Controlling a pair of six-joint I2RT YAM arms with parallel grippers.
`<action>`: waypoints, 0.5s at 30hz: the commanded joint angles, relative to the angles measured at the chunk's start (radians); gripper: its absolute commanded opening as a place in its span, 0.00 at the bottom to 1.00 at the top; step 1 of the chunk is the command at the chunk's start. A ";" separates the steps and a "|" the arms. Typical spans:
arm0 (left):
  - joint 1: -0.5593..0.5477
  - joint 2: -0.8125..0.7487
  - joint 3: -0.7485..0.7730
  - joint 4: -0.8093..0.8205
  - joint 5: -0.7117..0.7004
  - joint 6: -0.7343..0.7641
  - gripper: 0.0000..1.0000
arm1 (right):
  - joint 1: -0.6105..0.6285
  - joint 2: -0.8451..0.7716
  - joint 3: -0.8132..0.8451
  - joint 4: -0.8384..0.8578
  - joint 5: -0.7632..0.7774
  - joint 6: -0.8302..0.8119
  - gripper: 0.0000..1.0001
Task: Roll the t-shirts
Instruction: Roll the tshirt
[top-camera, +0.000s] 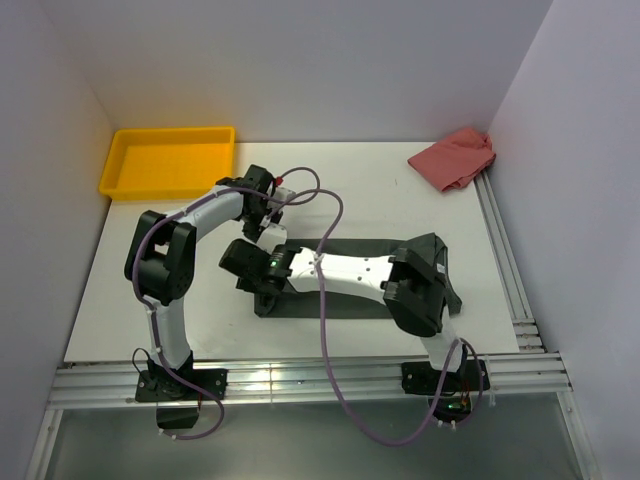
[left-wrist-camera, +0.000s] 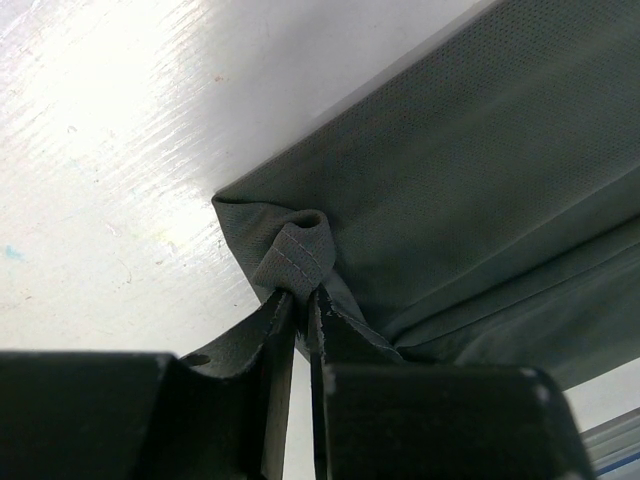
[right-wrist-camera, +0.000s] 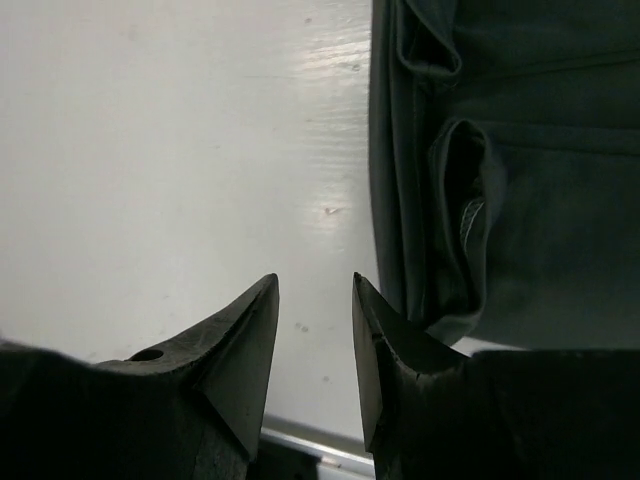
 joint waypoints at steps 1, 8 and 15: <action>-0.009 -0.002 0.039 -0.008 -0.008 -0.007 0.16 | 0.004 0.065 0.091 -0.144 0.081 -0.028 0.43; -0.010 -0.005 0.042 -0.014 -0.010 -0.006 0.17 | -0.004 0.139 0.155 -0.226 0.116 -0.047 0.43; -0.010 -0.011 0.045 -0.018 -0.011 -0.006 0.20 | -0.005 0.168 0.149 -0.224 0.107 -0.059 0.42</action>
